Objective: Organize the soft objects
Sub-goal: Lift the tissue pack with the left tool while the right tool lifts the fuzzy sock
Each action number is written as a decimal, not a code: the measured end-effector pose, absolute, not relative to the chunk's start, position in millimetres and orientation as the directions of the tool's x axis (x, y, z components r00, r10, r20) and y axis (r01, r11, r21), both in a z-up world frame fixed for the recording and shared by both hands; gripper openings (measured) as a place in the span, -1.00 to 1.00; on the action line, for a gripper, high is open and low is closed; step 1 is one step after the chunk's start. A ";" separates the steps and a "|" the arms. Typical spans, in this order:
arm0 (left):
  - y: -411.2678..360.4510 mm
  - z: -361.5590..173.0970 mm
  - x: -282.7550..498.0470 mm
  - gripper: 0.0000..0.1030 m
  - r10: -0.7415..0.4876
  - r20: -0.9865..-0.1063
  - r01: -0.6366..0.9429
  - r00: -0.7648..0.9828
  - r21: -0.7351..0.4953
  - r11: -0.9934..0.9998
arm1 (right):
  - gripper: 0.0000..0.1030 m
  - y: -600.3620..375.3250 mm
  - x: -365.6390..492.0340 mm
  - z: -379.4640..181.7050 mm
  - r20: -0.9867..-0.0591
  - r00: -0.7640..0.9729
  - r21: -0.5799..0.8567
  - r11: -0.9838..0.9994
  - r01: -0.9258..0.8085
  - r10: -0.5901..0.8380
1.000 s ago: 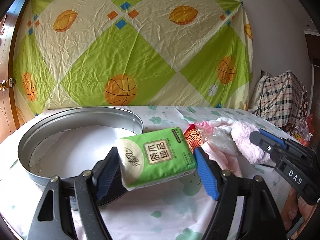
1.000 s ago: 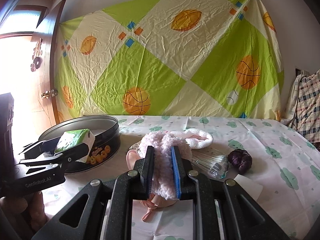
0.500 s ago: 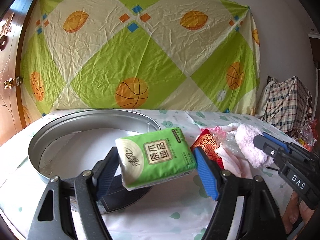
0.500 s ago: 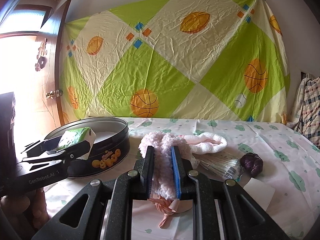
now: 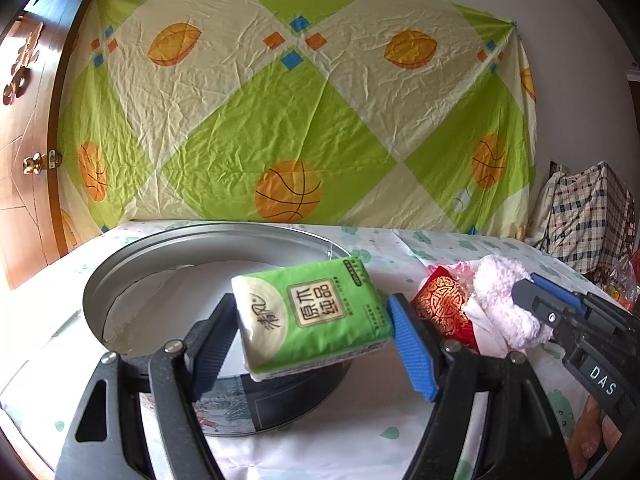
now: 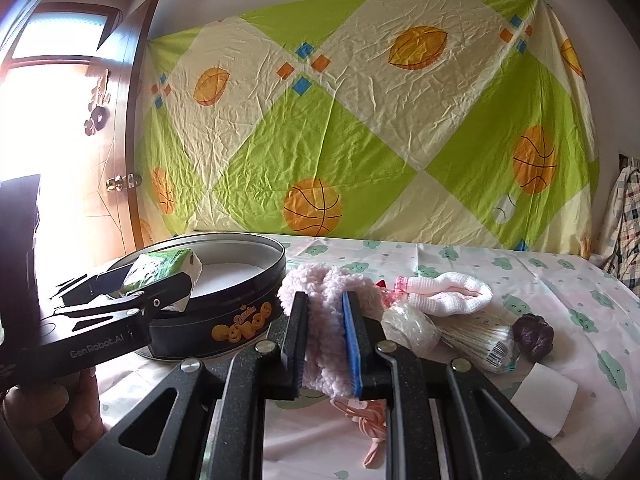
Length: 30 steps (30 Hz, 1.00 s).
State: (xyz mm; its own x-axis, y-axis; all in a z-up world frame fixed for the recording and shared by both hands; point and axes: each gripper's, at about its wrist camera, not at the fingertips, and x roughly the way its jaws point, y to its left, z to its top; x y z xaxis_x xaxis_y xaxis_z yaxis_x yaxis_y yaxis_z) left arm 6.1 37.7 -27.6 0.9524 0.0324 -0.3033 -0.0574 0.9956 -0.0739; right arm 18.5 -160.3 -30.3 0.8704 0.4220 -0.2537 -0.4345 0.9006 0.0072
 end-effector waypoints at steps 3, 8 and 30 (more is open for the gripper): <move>42.2 -27.6 5.3 0.47 0.043 -0.300 -0.069 0.953 -0.074 0.995 | -0.64 -153.4 18.6 -30.0 -0.254 0.865 0.003 0.895 -0.446 0.432; 49.5 -27.4 5.2 0.47 0.053 -0.300 -0.081 0.952 -0.082 0.993 | -0.64 -146.1 20.2 -29.8 -0.258 0.859 0.006 0.890 -0.457 0.443; 73.8 -26.2 4.2 0.47 0.098 -0.293 -0.130 0.951 -0.090 0.987 | -0.64 -113.4 18.7 -30.4 -0.270 0.818 -0.001 0.849 -0.528 0.509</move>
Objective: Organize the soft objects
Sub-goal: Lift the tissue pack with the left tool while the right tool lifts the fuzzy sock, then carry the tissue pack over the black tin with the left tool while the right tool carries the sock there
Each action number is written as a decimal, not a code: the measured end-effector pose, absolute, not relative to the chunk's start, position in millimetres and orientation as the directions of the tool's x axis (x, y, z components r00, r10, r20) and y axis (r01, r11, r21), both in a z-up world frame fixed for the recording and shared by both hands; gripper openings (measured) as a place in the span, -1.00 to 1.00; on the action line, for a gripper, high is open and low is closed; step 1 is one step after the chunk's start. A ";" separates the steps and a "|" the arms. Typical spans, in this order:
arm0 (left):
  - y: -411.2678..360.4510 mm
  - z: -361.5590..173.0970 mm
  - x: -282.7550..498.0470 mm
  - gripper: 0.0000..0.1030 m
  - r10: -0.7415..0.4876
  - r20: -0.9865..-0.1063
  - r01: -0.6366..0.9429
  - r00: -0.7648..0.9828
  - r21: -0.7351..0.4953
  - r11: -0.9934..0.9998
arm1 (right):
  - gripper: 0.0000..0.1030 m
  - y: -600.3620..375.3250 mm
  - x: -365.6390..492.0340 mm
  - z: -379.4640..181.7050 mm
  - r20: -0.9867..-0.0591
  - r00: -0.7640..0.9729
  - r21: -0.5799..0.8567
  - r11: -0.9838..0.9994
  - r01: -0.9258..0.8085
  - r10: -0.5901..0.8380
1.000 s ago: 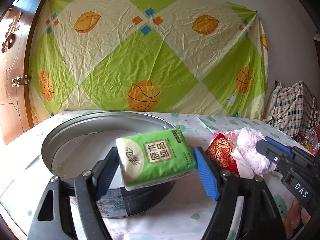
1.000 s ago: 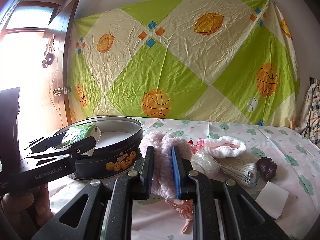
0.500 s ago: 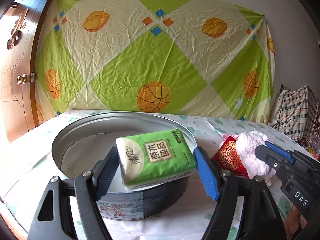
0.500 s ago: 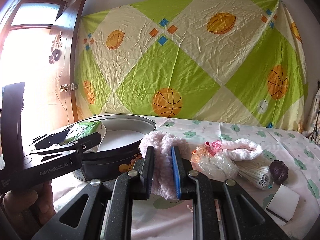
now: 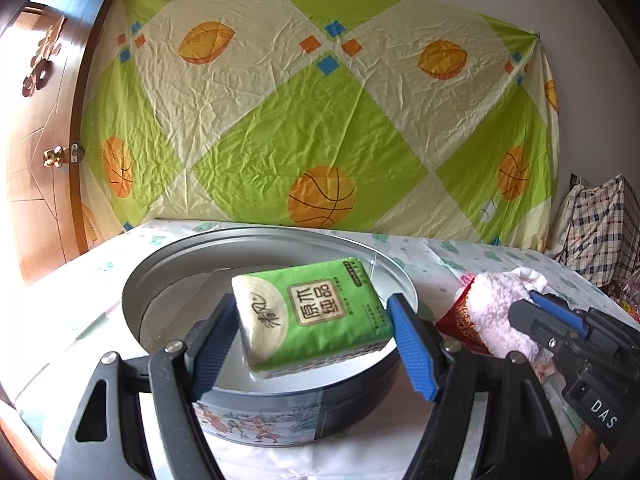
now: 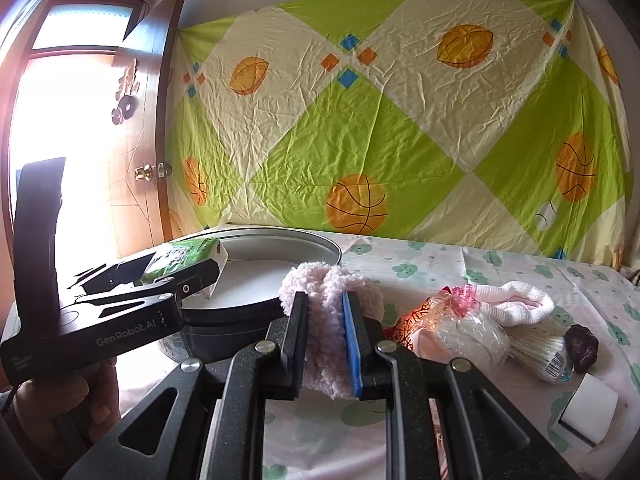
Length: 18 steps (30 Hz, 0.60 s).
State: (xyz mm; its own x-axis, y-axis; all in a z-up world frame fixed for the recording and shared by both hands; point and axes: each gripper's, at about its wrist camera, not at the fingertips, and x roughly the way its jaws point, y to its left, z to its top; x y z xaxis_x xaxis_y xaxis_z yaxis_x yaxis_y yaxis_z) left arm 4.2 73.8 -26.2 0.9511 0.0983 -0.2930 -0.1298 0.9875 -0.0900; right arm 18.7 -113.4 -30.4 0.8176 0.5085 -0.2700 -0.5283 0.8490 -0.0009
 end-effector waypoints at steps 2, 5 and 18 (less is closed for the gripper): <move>77.6 -26.2 4.2 0.47 0.103 -0.294 -0.136 0.950 -0.093 0.986 | -0.64 -111.4 18.7 -30.5 -0.272 0.814 0.000 0.846 -0.534 0.514; 82.4 -26.2 3.7 0.47 0.108 -0.294 -0.142 0.950 -0.097 0.985 | -0.64 -107.2 18.1 -30.7 -0.274 0.809 -0.002 0.841 -0.541 0.520; 94.1 -26.7 2.8 0.47 0.114 -0.293 -0.149 0.949 -0.102 0.984 | -0.64 -97.0 20.2 -30.0 -0.286 0.794 -0.012 0.827 -0.562 0.536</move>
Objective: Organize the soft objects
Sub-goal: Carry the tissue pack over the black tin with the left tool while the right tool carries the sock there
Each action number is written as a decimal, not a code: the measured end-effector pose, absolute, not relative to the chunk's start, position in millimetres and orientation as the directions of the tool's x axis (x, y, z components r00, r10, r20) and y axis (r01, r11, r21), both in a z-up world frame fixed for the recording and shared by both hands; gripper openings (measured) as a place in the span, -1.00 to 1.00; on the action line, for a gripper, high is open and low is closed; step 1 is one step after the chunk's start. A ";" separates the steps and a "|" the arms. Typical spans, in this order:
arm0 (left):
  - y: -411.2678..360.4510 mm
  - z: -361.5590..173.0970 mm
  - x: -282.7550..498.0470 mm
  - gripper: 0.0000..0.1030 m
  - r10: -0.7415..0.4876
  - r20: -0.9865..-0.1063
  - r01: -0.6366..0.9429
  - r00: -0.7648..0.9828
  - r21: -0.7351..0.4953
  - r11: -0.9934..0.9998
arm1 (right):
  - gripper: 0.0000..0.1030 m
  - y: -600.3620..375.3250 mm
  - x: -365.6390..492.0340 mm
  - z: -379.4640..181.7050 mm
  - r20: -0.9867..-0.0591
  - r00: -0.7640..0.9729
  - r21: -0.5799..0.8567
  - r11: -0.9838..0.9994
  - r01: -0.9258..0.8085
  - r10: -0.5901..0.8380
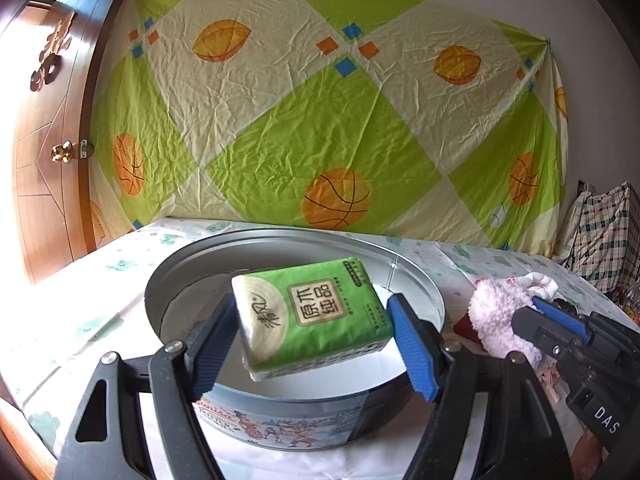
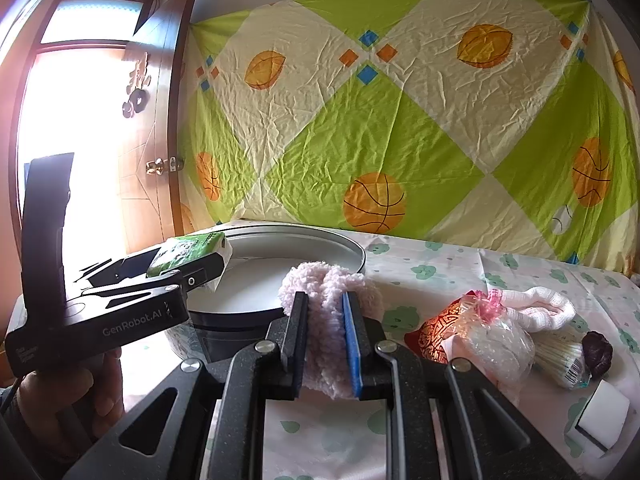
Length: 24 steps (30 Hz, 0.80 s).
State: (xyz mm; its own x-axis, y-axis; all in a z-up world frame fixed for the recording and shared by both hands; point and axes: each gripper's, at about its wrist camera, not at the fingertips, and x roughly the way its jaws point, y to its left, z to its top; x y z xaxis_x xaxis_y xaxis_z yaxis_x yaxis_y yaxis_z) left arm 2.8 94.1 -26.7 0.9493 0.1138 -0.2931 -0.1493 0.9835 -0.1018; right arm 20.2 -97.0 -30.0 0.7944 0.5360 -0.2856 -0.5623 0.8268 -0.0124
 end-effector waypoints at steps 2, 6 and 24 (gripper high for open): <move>97.0 -26.9 2.2 0.47 0.115 -0.293 -0.151 0.949 -0.106 0.983 | -0.64 -96.4 21.4 -29.5 -0.287 0.793 -0.009 0.826 -0.564 0.538; 101.5 -27.4 2.1 0.47 0.120 -0.294 -0.157 0.948 -0.107 0.982 | -0.64 -94.8 22.7 -29.4 -0.289 0.789 -0.006 0.824 -0.567 0.542; 113.4 -26.2 2.9 0.47 0.127 -0.302 -0.166 0.945 -0.107 0.980 | -0.64 -82.2 22.5 -27.1 -0.289 0.770 -0.014 0.802 -0.598 0.569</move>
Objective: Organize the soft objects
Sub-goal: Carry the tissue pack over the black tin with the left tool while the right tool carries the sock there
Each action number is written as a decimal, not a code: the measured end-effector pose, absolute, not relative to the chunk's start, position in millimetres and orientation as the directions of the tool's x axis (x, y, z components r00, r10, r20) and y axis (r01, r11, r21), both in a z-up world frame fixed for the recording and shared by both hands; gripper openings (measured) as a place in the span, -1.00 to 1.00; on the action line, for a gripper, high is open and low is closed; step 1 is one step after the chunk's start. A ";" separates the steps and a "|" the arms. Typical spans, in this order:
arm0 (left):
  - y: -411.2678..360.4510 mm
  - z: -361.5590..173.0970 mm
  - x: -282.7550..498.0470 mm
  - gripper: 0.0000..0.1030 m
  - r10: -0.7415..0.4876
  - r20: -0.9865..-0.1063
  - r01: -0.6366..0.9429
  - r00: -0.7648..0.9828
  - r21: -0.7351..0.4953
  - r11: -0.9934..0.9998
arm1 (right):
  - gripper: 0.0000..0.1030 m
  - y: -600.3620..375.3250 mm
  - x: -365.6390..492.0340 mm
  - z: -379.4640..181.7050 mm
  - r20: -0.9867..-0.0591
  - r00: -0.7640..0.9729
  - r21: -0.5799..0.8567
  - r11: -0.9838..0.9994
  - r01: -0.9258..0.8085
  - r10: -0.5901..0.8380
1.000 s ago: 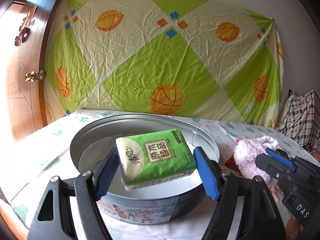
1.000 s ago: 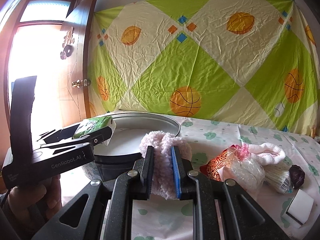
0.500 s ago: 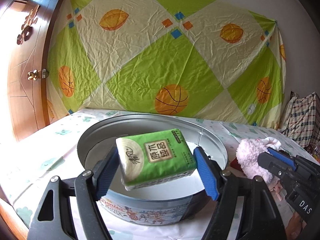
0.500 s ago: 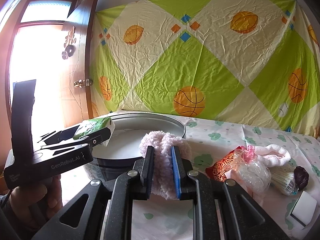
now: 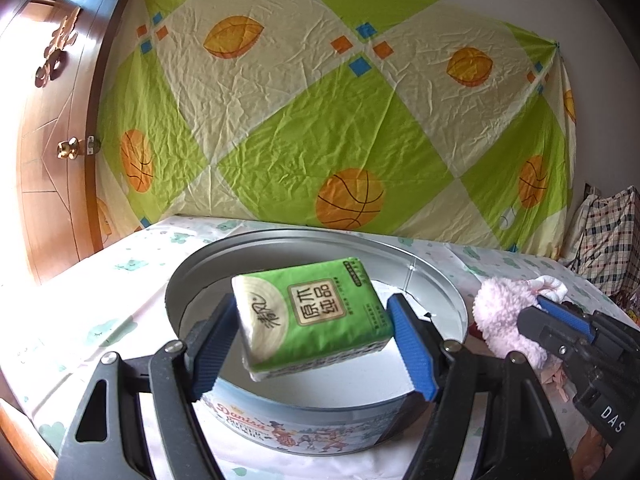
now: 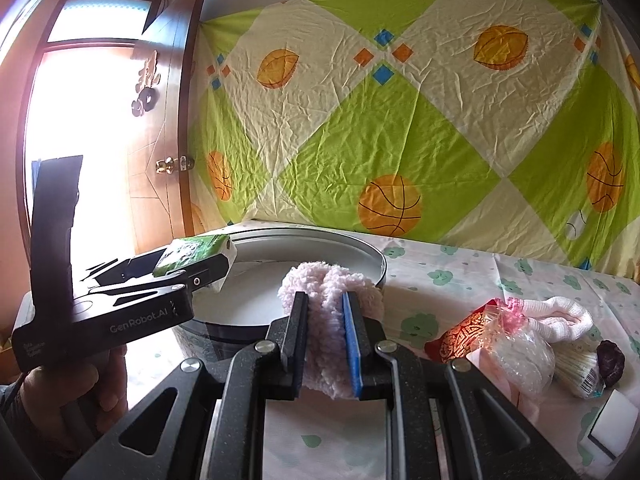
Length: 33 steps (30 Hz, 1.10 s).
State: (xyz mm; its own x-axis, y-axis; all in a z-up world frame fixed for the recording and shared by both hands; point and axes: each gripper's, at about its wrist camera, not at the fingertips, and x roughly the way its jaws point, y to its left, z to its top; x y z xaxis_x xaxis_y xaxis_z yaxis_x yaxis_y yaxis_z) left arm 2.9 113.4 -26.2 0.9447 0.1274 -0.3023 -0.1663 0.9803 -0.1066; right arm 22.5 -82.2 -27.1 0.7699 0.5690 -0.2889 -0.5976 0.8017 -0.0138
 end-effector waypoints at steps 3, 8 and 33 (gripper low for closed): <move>116.6 -23.2 6.3 0.47 0.114 -0.313 -0.154 0.943 -0.106 0.982 | -0.64 -80.6 25.6 -21.2 -0.294 0.756 0.000 0.791 -0.612 0.585; 122.4 -10.4 18.6 0.47 0.081 -0.345 -0.121 0.935 -0.095 0.988 | -0.64 -76.3 38.6 -1.5 -0.298 0.731 0.024 0.770 -0.638 0.614; 178.9 -0.8 141.7 0.47 0.067 -0.702 -0.150 0.709 -0.057 0.987 | -0.63 25.1 181.6 -9.4 -0.610 0.580 0.018 0.741 -0.671 0.540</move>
